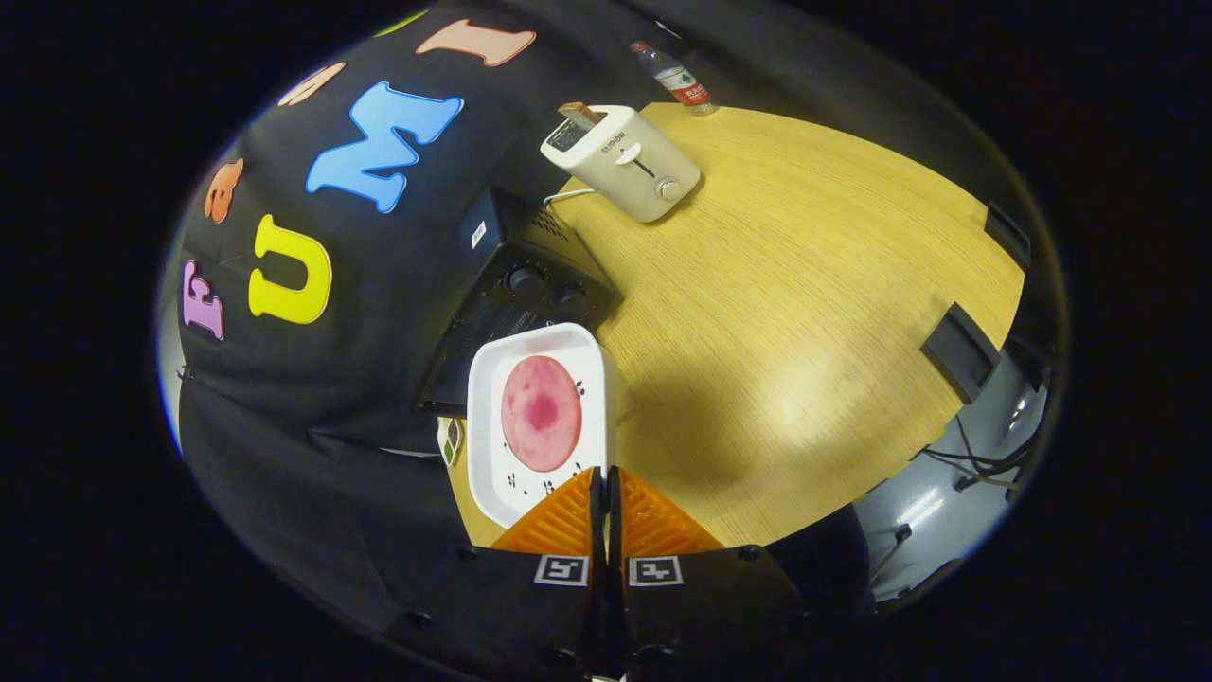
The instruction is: Open the toaster oven, put the food inside, and close the toaster oven door.
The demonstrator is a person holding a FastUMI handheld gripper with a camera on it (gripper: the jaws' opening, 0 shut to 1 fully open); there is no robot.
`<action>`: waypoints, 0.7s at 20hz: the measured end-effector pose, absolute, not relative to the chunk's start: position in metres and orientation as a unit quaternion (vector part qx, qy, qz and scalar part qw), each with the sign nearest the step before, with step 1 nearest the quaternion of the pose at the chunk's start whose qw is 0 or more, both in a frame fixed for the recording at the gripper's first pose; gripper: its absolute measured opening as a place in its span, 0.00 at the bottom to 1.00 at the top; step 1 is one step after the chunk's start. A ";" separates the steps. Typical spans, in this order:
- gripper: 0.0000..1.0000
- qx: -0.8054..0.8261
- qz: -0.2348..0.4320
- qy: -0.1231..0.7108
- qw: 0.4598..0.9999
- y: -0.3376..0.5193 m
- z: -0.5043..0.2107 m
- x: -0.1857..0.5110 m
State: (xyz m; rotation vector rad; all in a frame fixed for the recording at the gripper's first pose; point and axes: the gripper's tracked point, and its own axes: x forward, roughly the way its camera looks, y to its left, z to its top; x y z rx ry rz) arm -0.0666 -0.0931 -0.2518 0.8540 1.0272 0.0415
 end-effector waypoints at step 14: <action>0.02 0.405 0.043 0.524 0.748 0.008 -0.297 0.008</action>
